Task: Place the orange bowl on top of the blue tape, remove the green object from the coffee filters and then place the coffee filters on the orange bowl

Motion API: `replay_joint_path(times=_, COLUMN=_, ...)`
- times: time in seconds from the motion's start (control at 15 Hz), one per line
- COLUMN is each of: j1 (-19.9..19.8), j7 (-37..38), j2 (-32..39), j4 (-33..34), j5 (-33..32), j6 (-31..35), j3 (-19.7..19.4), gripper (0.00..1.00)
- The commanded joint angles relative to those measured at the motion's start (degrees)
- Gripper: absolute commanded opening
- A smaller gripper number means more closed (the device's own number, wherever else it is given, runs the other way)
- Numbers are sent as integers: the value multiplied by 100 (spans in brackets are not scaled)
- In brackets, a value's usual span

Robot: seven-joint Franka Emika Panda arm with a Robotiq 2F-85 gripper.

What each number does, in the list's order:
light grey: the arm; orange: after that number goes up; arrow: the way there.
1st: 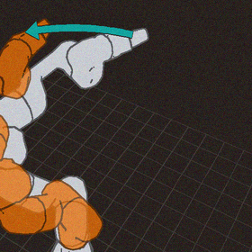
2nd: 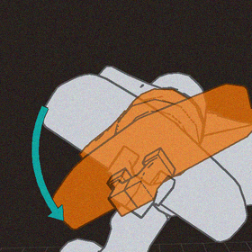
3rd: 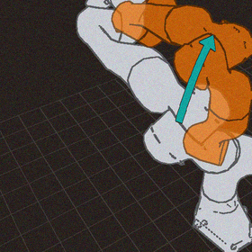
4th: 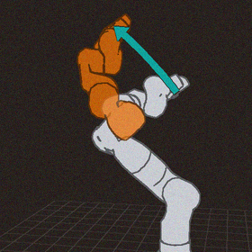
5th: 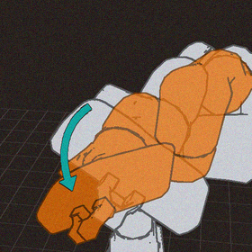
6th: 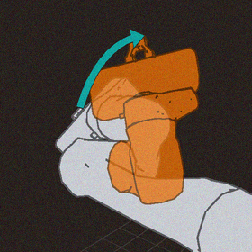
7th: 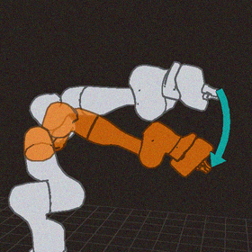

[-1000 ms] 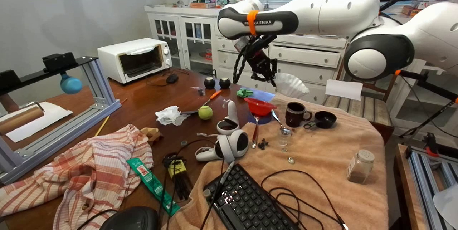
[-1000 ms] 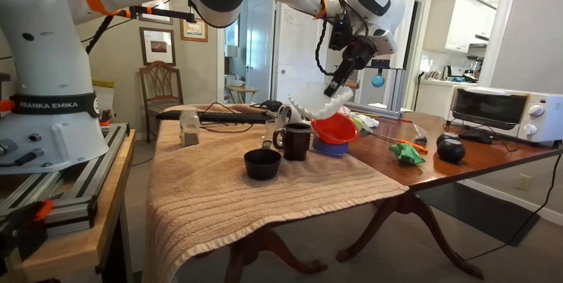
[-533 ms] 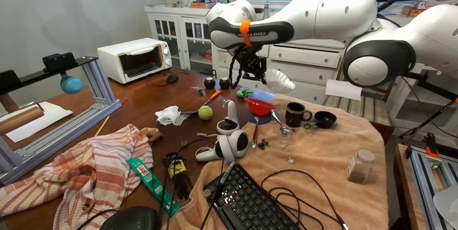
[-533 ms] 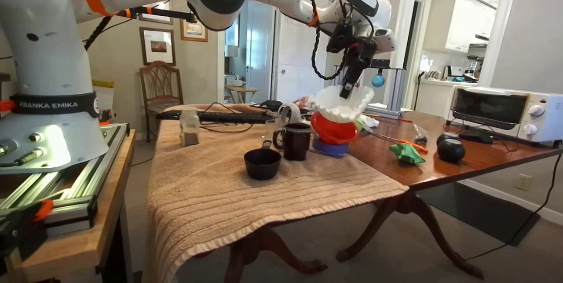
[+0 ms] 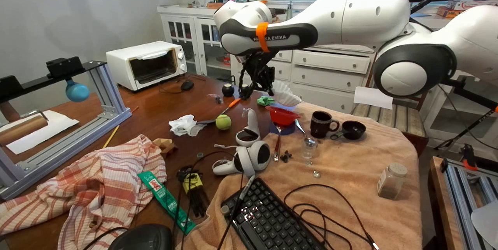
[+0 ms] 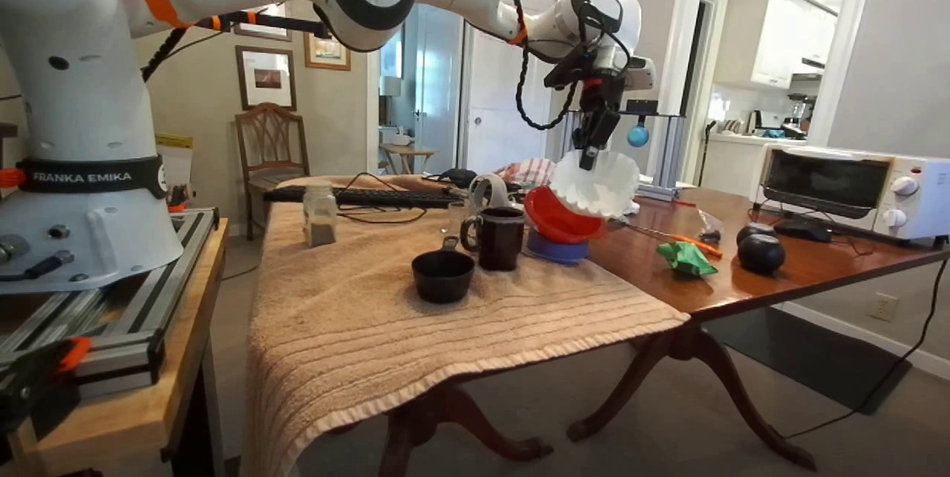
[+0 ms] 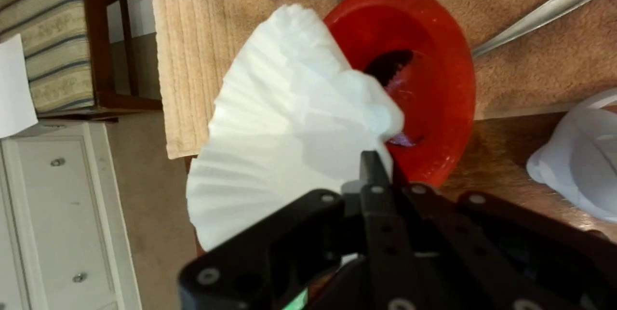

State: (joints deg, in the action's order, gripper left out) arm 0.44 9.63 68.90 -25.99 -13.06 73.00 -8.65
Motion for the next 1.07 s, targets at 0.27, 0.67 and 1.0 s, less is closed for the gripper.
replay_joint_path(times=0.27, j1=-92, j7=-672, j2=124, j4=92, j5=276, j6=-184, j3=246, gripper=0)
replay_joint_path(times=0.67, j1=-119, j7=-817, j2=201, j4=100, j5=502, j6=-242, j3=380, gripper=0)
replay_joint_path(times=1.0, j1=-151, j7=-733, j2=233, j4=88, j5=560, j6=-481, j3=358, gripper=0)
